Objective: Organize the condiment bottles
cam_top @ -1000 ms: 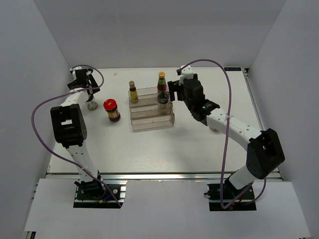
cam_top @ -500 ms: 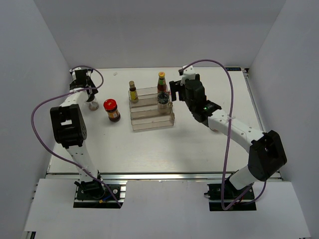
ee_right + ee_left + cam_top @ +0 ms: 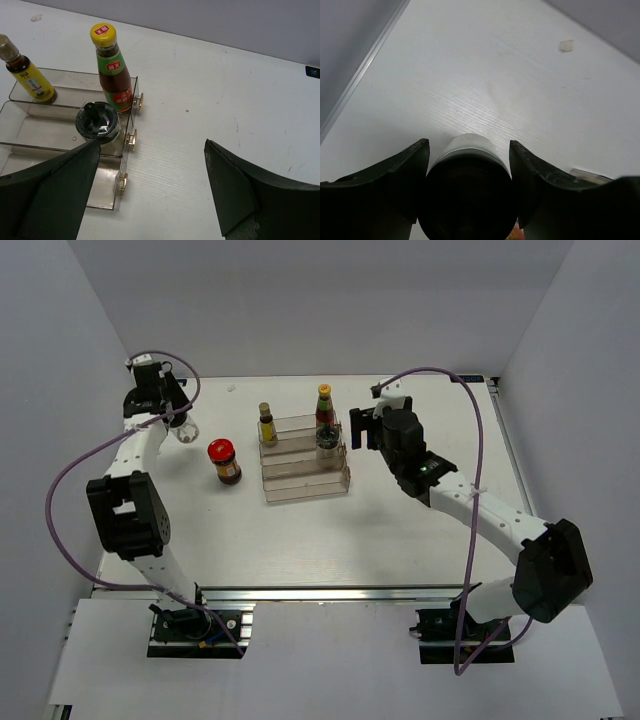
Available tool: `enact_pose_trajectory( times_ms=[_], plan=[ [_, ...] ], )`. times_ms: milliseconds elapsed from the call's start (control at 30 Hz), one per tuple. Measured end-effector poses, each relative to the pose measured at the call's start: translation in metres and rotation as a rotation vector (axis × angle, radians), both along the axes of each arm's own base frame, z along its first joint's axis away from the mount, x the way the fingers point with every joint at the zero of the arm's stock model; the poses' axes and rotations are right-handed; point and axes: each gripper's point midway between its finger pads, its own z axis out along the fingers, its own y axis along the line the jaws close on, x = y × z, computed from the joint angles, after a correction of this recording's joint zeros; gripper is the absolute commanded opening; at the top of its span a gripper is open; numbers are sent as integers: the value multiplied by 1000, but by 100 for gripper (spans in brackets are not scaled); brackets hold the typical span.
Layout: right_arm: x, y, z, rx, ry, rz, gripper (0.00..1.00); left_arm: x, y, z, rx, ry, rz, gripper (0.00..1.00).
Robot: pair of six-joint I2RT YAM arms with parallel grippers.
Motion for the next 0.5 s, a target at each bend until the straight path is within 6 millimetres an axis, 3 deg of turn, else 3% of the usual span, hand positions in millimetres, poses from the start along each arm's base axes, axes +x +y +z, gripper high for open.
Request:
enact_pose_trajectory(
  times_ms=[167,233,367,500],
  plan=[
    [-11,-8,3,37,-3,-11,89,0,-21,90,-3,-183,-62,8],
    [-14,-11,3,49,-2,-19,90,-6,-39,116,11,-233,-87,9],
    [-22,-20,4,69,-4,-41,89,-18,-117,143,26,-279,-219,9],
    [-28,-28,5,78,-9,-63,89,-33,-198,139,2,-271,-388,9]
  ],
)
